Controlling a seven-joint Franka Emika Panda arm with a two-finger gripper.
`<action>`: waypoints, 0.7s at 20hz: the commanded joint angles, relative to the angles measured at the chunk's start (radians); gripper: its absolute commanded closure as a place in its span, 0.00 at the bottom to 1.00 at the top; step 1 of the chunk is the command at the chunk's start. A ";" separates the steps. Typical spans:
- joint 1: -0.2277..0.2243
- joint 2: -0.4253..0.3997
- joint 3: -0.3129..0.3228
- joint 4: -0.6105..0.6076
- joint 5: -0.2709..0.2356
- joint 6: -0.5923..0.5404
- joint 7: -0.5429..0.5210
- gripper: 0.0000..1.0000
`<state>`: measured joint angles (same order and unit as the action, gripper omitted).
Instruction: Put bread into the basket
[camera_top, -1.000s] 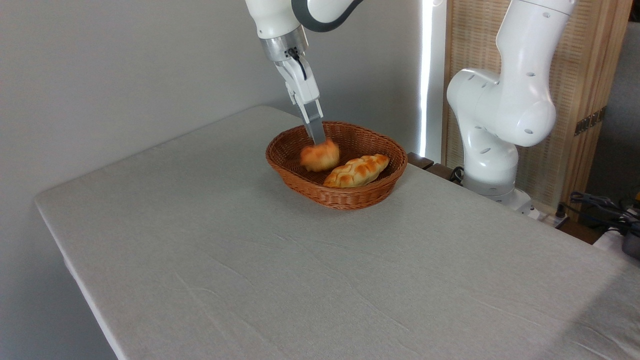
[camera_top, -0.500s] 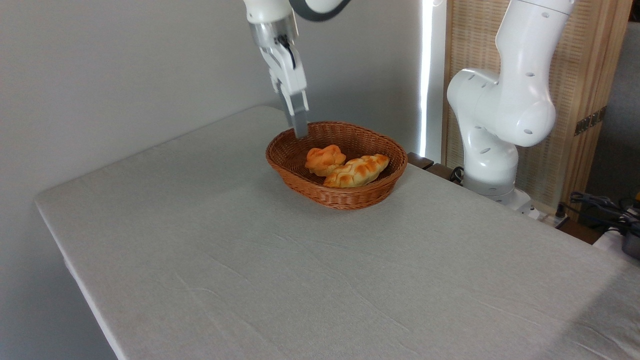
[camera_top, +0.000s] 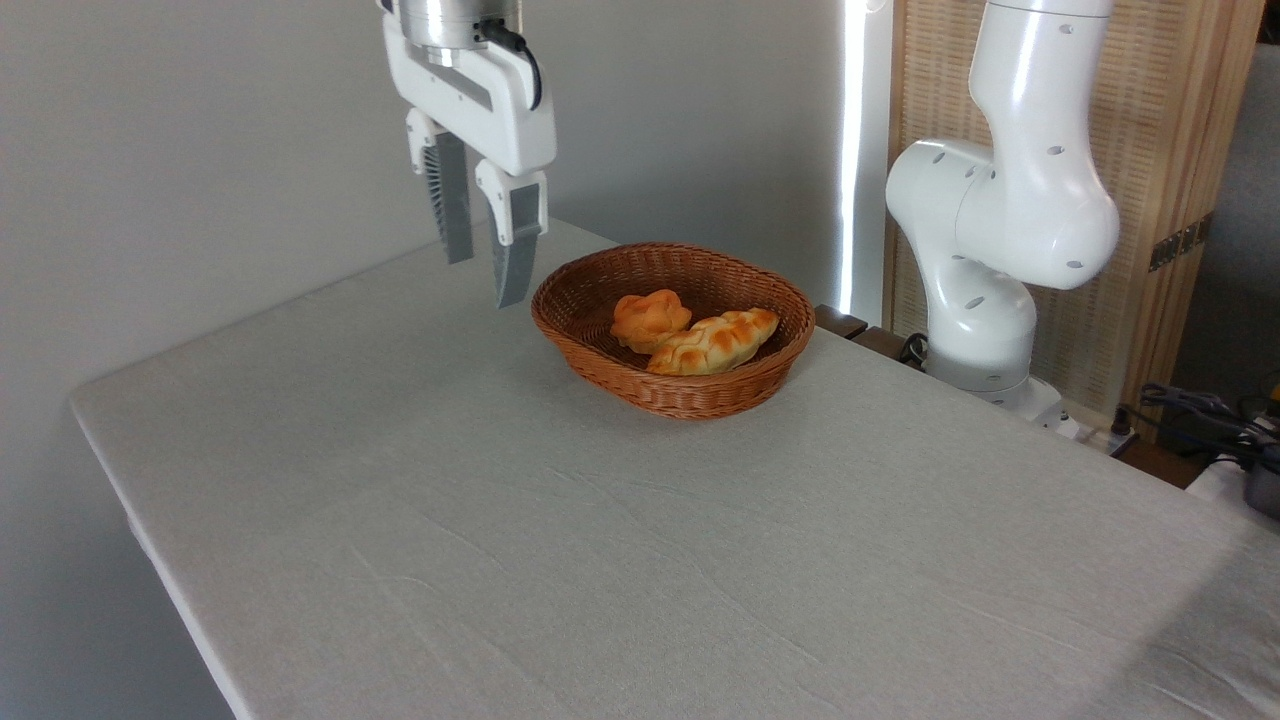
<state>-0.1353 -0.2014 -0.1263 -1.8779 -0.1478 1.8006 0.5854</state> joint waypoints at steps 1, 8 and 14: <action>0.049 0.129 0.008 0.181 0.014 -0.079 -0.004 0.00; 0.083 0.195 0.008 0.306 0.074 -0.207 -0.001 0.00; 0.048 0.206 0.060 0.309 0.079 -0.191 0.002 0.00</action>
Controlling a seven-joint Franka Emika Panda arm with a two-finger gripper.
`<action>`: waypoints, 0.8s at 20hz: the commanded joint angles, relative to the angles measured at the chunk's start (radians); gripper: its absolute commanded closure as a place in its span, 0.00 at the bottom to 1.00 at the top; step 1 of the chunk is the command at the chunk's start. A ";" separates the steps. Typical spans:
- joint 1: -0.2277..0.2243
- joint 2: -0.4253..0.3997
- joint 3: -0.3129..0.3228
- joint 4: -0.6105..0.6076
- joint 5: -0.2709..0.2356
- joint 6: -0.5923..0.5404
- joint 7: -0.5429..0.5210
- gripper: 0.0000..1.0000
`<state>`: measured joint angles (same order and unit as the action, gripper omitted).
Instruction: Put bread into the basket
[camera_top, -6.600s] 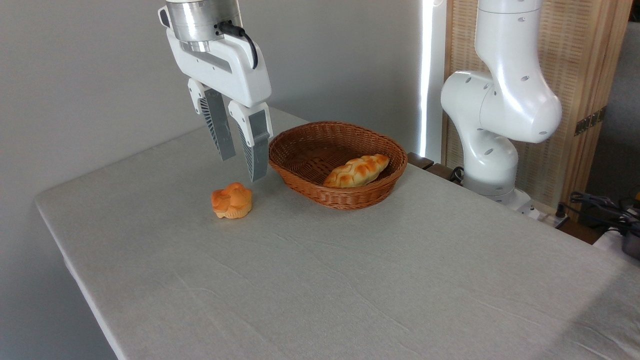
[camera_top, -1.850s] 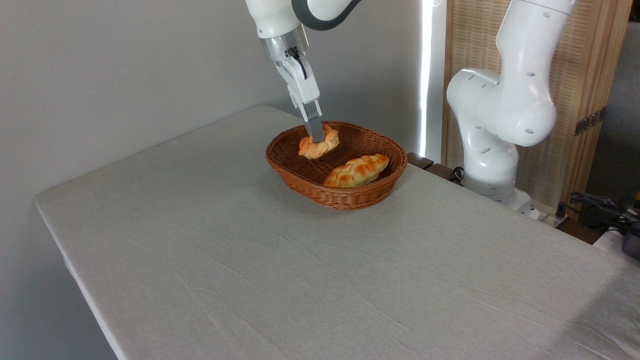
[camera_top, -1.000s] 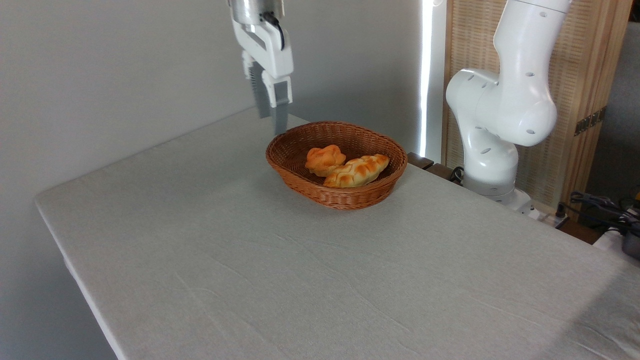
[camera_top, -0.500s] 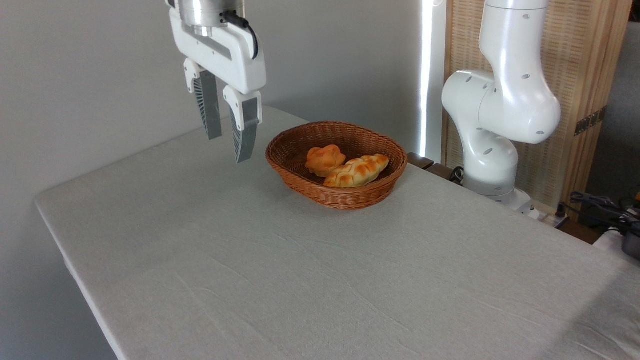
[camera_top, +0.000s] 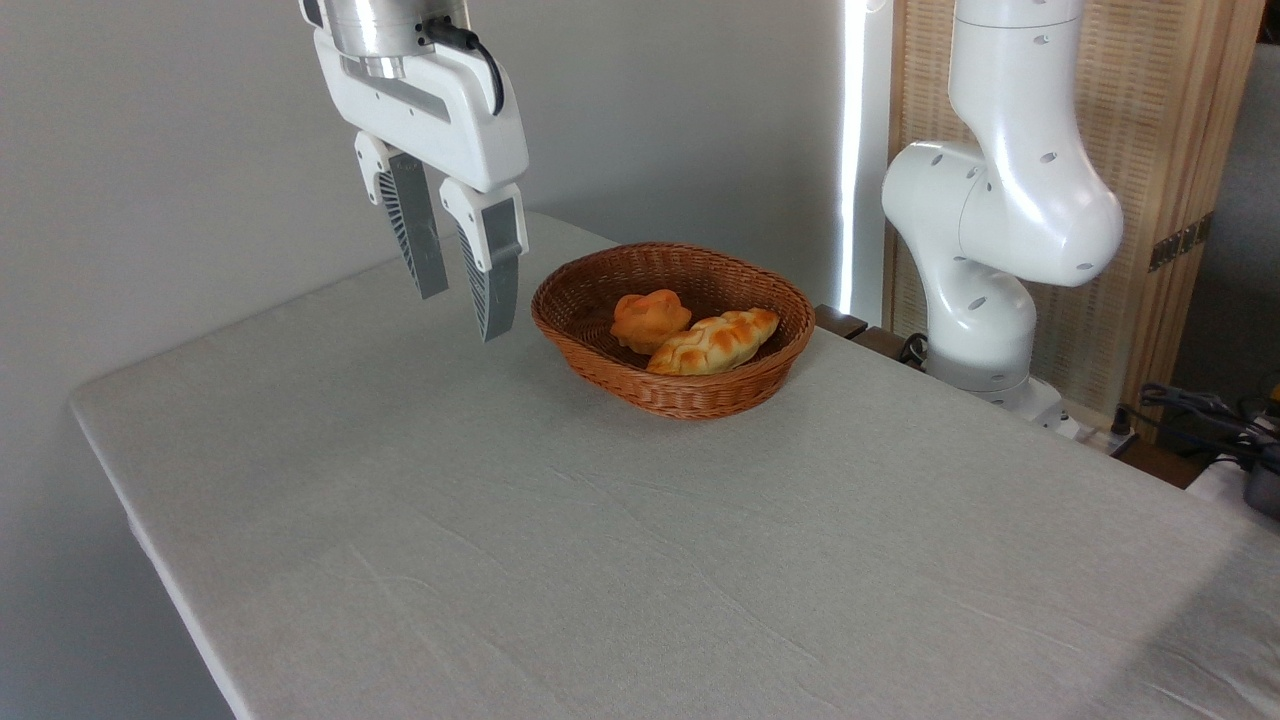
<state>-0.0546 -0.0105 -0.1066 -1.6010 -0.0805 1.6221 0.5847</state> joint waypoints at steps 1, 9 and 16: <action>-0.046 0.014 0.059 0.030 0.011 -0.001 0.000 0.00; -0.070 0.012 0.071 0.021 0.039 0.013 0.001 0.00; -0.116 0.017 0.134 0.023 0.039 0.010 0.001 0.00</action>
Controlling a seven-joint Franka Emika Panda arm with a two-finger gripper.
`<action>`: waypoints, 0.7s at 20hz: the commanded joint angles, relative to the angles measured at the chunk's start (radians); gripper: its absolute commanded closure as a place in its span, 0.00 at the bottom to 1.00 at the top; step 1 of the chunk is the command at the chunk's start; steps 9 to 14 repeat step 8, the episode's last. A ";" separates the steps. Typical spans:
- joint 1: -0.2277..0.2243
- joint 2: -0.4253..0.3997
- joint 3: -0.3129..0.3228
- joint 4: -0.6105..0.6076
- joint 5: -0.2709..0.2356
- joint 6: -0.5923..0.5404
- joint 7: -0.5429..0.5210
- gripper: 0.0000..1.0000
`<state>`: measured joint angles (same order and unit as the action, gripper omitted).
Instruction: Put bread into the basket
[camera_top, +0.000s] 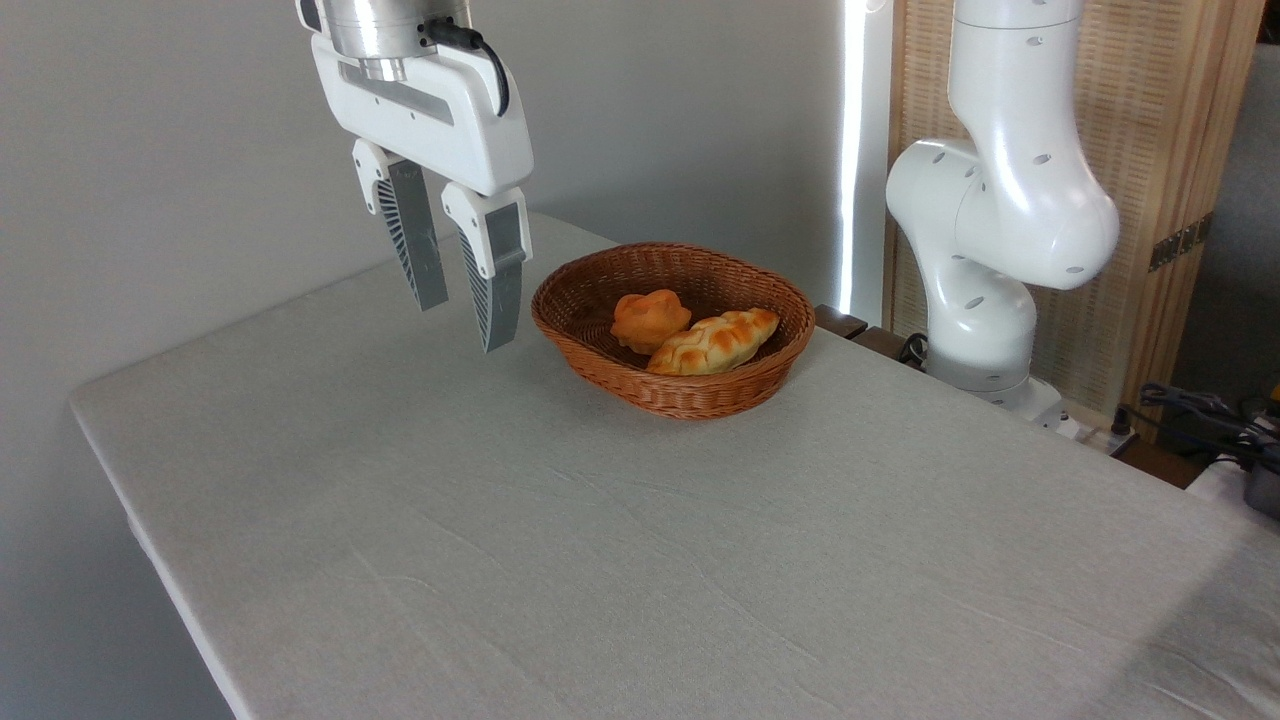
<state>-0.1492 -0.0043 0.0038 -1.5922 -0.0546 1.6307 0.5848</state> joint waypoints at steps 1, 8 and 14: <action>-0.021 0.010 0.025 0.015 0.015 0.000 0.003 0.00; -0.016 0.010 0.025 0.015 0.013 0.000 0.001 0.00; -0.016 0.010 0.025 0.015 0.013 0.000 0.001 0.00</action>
